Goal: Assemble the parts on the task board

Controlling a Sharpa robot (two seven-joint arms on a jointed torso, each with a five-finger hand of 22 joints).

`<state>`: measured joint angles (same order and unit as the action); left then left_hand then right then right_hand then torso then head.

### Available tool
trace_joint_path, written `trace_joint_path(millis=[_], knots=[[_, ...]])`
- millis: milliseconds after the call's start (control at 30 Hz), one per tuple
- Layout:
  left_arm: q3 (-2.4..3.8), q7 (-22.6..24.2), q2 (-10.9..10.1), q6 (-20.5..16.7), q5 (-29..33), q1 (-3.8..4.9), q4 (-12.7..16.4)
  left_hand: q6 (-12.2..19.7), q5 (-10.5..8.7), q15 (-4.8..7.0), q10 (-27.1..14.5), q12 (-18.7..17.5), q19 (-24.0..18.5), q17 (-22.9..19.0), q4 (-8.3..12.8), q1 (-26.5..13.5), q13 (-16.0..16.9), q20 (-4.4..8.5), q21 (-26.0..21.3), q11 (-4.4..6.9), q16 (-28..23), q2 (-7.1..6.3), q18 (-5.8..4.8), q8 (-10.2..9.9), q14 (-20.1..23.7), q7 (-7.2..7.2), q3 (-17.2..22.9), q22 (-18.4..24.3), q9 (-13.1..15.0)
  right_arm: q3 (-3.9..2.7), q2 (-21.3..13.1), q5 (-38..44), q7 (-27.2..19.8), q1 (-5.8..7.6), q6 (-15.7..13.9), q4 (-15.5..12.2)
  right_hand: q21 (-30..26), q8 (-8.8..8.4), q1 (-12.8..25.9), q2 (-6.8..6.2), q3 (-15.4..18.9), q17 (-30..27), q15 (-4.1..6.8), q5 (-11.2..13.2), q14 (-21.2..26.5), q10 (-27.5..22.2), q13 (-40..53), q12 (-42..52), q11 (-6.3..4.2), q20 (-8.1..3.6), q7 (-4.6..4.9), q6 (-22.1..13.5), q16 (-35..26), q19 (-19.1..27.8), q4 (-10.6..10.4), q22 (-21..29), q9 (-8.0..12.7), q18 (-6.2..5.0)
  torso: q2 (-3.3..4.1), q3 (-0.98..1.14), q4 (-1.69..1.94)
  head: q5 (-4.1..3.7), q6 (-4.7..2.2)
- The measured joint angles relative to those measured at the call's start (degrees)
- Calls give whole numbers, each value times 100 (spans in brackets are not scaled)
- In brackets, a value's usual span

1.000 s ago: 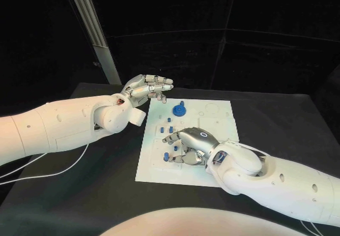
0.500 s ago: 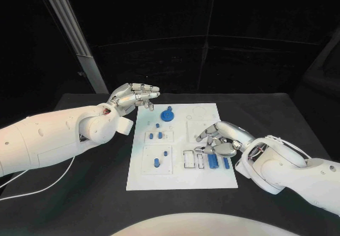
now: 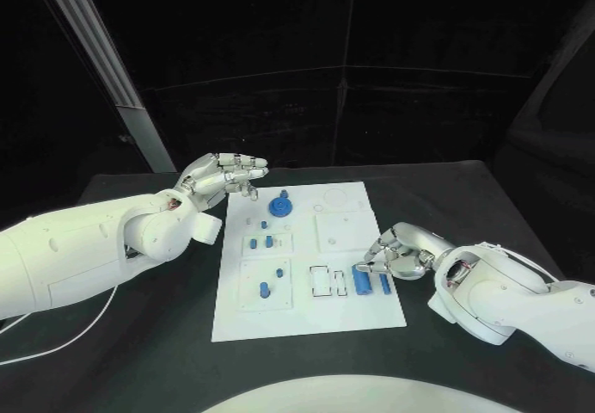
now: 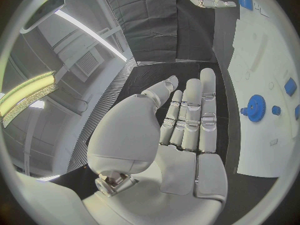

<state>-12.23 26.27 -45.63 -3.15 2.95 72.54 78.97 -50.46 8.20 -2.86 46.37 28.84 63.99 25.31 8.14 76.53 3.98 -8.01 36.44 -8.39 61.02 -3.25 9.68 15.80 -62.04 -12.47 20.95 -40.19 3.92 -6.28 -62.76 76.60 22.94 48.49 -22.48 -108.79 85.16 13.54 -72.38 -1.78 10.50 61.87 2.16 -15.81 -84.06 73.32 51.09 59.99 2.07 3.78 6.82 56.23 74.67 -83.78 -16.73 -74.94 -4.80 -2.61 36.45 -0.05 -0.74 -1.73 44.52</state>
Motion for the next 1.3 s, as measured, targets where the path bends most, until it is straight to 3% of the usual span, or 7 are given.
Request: trace_joint_path(millis=[167,433,1133,1300], knots=[[-3,0,-8,7,0,-2,6,21,0,0,0,0,0,-7,-16,0,0,0,0,0,0,0,-1,0,0,21,-16,5,0,2,51,243,306,-84,91,-18,0,61,194,-54,87,135,0,55,0,-54,151,60,-2,0,0,-37,92,0,-10,0,0,-1,3,-3,6,-9,-3],[-6,-4,-25,15,0,-4,11,21,0,0,0,0,0,-7,-16,0,0,0,0,0,0,0,0,0,0,21,-16,5,0,2,172,644,621,-198,270,-25,89,141,319,-62,86,734,0,62,0,275,946,651,-3,20,3,-76,421,-19,-10,1,1,-1,11,-10,9,-18,13],[-7,-18,-48,45,1,-4,19,20,0,-21,0,0,0,-11,-16,0,0,0,0,0,0,0,-1,0,20,21,-15,3,0,-26,567,1691,908,-273,753,180,110,362,29,46,83,891,0,34,1,317,1313,813,-4,20,-15,-85,486,-19,25,2,-57,-2,10,-14,11,-28,80],[-7,-28,-51,53,1,-3,20,20,0,-21,0,0,0,-11,-16,0,0,0,0,0,0,0,-1,0,20,21,-15,3,0,-33,630,1854,940,-277,802,199,110,405,13,62,89,931,-1,-99,1,367,1414,856,-13,20,-7,-62,514,-19,19,2,-59,-2,10,-15,11,-28,94]])
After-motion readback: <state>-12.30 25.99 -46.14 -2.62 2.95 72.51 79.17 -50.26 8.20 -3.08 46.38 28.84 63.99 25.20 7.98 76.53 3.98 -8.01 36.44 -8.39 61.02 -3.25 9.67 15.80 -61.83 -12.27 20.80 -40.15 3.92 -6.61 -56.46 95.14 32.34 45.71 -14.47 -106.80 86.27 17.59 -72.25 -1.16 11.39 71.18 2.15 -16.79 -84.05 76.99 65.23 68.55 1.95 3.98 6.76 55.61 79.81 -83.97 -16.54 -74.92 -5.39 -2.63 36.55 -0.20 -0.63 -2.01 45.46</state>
